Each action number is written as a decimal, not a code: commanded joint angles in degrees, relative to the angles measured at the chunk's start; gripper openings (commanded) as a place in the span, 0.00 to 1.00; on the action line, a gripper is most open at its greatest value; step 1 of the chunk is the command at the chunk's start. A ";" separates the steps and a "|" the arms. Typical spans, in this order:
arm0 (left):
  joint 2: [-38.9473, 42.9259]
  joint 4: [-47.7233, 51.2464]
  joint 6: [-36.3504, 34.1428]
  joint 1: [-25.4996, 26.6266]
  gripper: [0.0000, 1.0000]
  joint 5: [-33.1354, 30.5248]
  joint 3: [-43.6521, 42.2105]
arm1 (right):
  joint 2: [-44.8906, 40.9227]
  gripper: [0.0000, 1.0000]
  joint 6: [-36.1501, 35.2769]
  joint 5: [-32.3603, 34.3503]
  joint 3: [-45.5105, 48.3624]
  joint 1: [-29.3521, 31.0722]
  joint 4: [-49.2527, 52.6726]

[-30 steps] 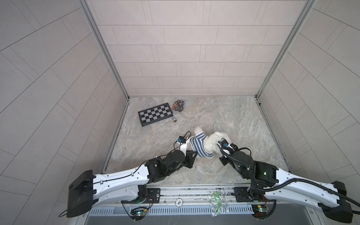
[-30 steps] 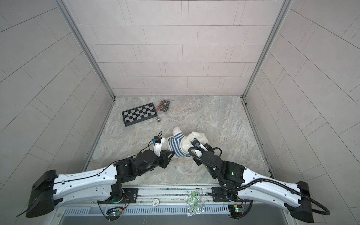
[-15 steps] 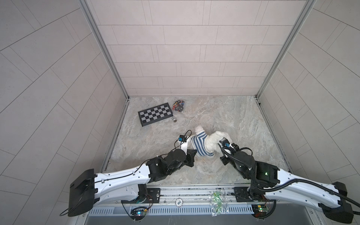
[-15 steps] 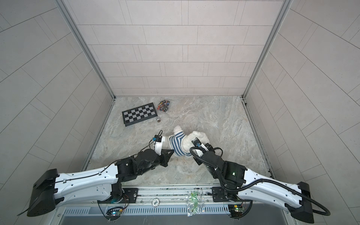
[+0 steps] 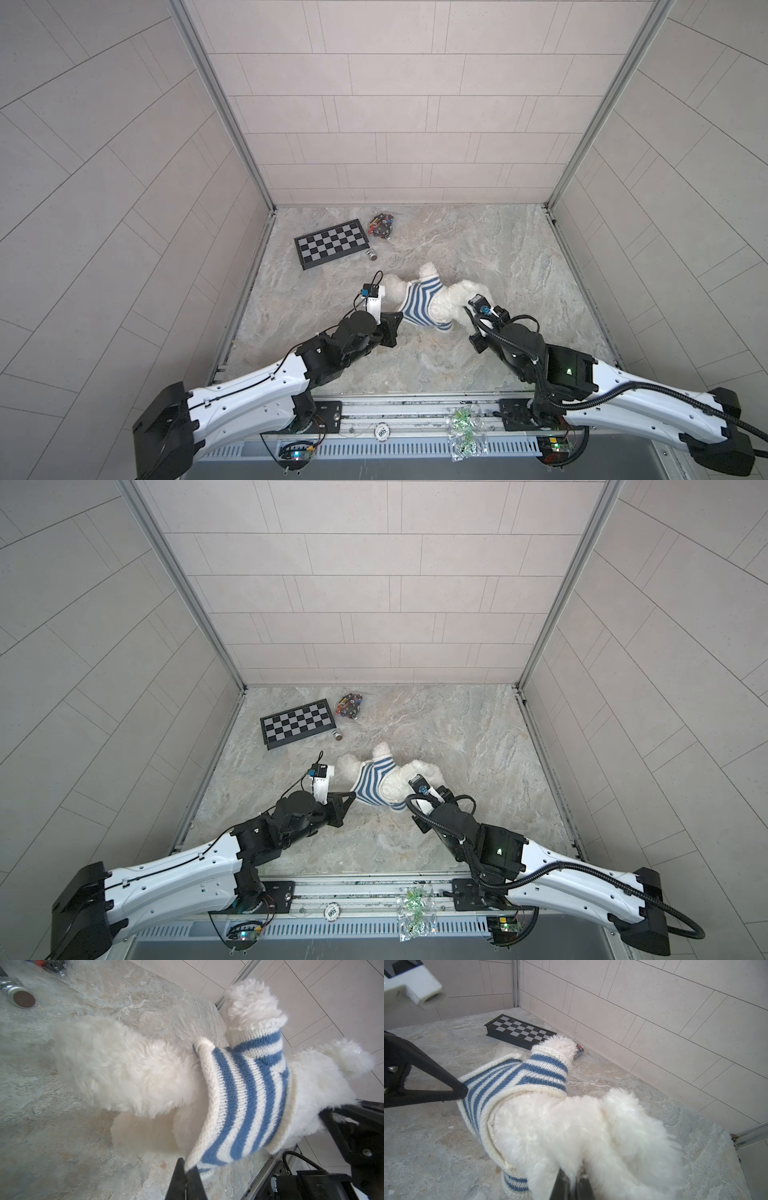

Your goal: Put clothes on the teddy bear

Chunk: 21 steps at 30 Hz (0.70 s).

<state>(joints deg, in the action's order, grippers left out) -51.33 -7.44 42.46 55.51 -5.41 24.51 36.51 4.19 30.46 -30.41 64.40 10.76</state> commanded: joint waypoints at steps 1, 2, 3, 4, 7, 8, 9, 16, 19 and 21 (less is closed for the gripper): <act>-1.21 3.32 -3.08 -0.88 0.00 -0.71 0.82 | -0.59 0.00 1.31 3.69 -2.28 -0.15 -2.77; -1.62 2.18 -3.62 -0.81 0.03 0.38 1.14 | -0.45 0.00 1.56 3.73 -2.37 -0.15 -2.85; -2.00 1.23 -4.14 -0.78 0.06 1.30 1.40 | -0.24 0.00 1.75 3.67 -2.51 -0.15 -2.85; -2.36 0.34 -4.67 -0.55 0.10 1.88 1.72 | 0.07 0.00 1.95 3.65 -2.75 -0.15 -2.78; -2.34 -1.52 -5.95 0.84 0.19 2.11 2.18 | 1.15 0.00 2.60 3.73 -3.66 -0.16 -2.21; -2.09 -2.29 -6.41 1.49 0.21 2.16 2.01 | 1.57 0.00 2.81 3.82 -3.98 -0.15 -2.00; -1.83 -3.00 -6.78 2.21 0.23 2.14 1.94 | 1.85 0.00 2.93 3.90 -4.21 -0.15 -1.81; -0.24 -11.54 -6.96 9.56 0.31 -2.36 -2.91 | 3.63 0.00 4.58 5.21 -6.98 -0.15 0.45; -2.55 -15.96 -5.08 11.42 0.32 -4.26 -4.47 | 4.61 0.00 5.05 5.51 -7.86 -0.15 1.01; -4.67 -17.30 -4.68 12.28 0.33 -5.22 -4.15 | 4.59 0.00 5.26 5.34 -7.99 -0.15 0.84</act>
<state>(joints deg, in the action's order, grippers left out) -54.13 -19.38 36.82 66.87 -7.75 20.93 41.52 7.79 33.98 -36.53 64.34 12.34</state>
